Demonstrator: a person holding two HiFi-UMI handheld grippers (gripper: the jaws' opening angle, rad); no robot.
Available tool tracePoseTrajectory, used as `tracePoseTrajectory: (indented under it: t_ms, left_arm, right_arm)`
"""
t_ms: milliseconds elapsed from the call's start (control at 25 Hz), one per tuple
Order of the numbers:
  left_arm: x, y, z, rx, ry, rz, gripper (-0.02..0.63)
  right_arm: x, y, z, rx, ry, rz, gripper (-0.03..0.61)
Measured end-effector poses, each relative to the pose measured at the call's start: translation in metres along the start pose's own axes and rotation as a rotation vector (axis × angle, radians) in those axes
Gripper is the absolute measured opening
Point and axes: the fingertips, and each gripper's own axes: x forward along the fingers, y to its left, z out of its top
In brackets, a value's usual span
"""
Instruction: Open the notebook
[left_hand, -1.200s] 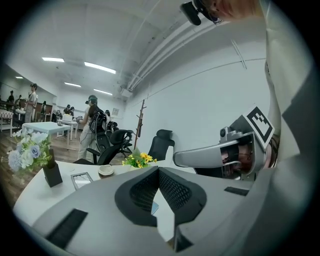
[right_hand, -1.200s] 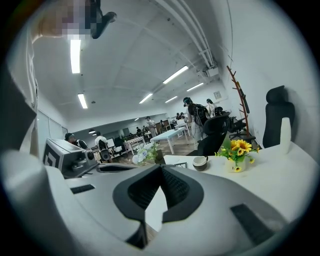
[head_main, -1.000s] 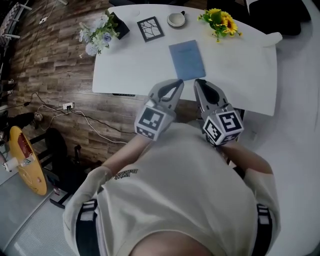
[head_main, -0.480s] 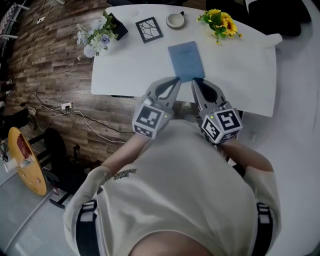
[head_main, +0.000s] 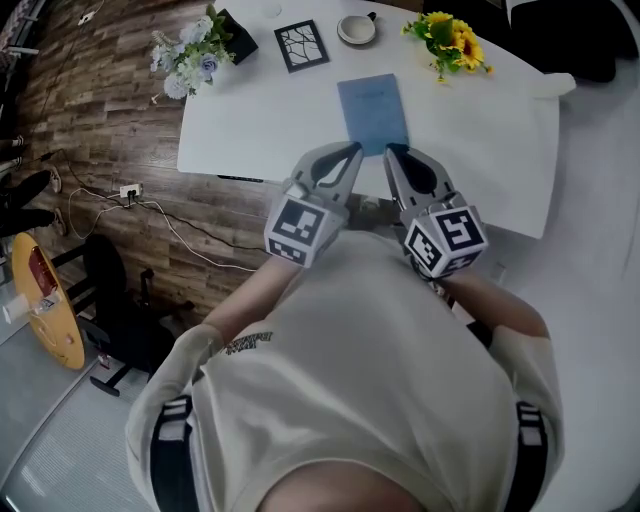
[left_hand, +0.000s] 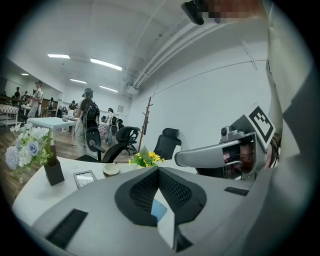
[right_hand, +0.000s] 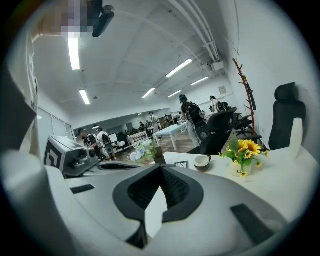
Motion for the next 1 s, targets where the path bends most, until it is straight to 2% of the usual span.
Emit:
tracePoseTrajectory:
  t_ms: [360,560,800,880,1000]
  left_arm:
    - [0.022,-0.005,-0.019,-0.017,0.046,0.013,0.002]
    - [0.043,-0.007,-0.032,-0.007,0.079,0.001,0.002]
    - [0.073,-0.004,-0.061,0.016,0.141,-0.014,0.002]
    - [0.084,-0.003,-0.077,0.026,0.174,-0.023,0.002]
    - [0.097,-0.002,-0.099,0.019,0.228,-0.042,0.002]
  right_arm:
    - [0.001,-0.027,-0.014,-0.003,0.04,-0.011,0.005]
    - [0.004,-0.053,-0.03,-0.006,0.074,-0.051,0.007]
    - [0.016,-0.085,-0.061,0.048,0.138,-0.085,0.029]
    - [0.022,-0.096,-0.073,0.054,0.163,-0.095,0.074]
    - [0.028,-0.112,-0.094,0.06,0.211,-0.112,0.091]
